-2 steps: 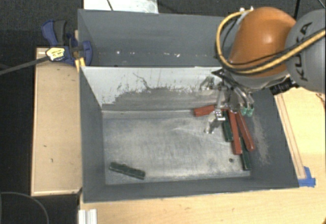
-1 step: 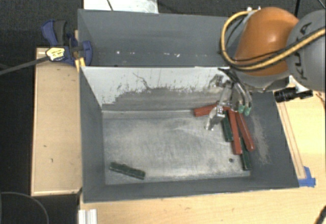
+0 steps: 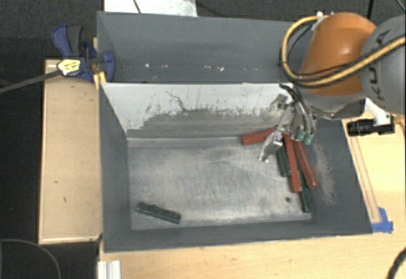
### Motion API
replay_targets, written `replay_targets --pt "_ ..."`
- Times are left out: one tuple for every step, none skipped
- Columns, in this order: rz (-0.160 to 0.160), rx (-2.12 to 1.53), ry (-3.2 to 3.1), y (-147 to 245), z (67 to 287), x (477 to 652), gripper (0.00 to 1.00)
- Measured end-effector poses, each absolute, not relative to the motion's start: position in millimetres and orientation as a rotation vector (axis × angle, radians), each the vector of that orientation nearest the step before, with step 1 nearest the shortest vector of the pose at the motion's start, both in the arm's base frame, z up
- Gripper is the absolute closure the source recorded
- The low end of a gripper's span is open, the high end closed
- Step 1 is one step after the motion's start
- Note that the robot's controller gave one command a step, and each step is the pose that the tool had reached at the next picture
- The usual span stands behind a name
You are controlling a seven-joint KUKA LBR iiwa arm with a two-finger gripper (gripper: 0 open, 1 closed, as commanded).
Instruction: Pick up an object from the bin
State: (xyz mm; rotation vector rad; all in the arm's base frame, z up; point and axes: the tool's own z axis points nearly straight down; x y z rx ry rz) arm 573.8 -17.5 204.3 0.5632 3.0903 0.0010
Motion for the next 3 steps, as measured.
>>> replay_targets --pt "0.001 0.500 3.099 -21.2 201.5 574.4 0.00" --pt "0.001 0.009 3.139 1.8 131.9 587.5 1.00" --pt "0.001 0.009 3.139 1.8 131.9 587.5 1.00"
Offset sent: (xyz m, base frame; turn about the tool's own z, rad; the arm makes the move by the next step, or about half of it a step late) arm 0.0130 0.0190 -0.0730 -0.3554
